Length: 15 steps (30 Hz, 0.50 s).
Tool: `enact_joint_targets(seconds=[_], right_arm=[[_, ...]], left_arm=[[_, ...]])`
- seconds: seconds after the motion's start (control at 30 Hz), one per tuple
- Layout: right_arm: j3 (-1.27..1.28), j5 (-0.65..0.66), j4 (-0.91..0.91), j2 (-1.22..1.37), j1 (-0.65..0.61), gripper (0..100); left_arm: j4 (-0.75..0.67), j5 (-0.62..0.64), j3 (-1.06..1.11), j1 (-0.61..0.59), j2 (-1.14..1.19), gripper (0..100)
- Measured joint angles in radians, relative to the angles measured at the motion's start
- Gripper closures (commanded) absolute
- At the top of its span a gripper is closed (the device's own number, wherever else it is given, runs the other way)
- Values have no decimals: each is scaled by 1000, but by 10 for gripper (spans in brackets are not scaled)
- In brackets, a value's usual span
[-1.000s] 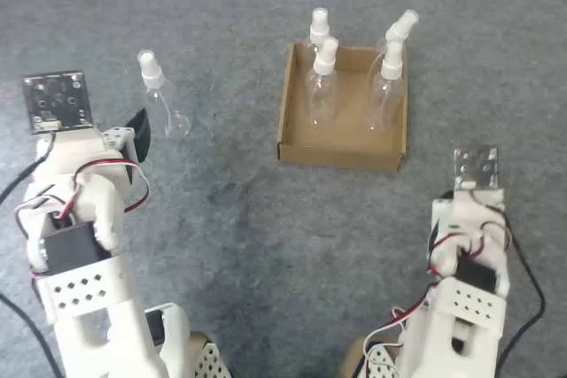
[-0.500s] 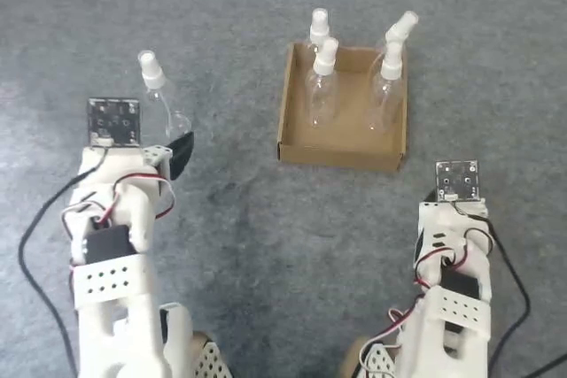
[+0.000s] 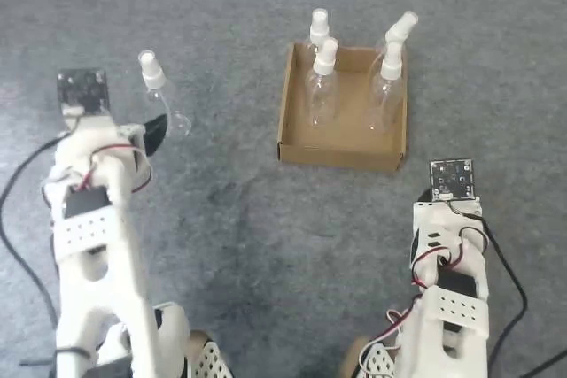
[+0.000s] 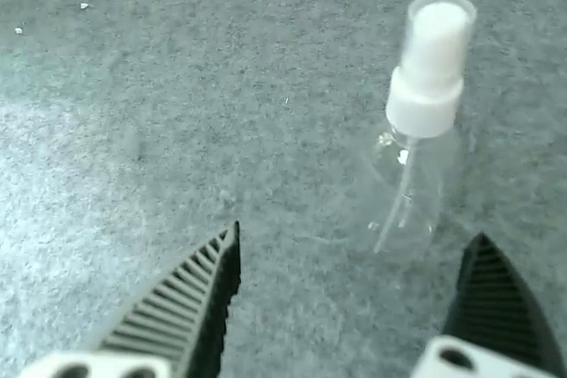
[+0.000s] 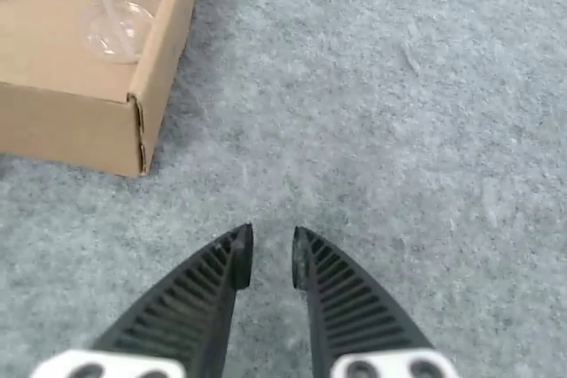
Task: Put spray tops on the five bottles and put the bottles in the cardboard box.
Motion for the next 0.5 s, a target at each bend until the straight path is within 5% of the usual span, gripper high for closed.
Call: enact_joint_targets(seconds=[0.5], right_arm=[[0, 0, 0, 0, 0, 948]], left_arm=[[15, 48, -252, 78, 242, 637]])
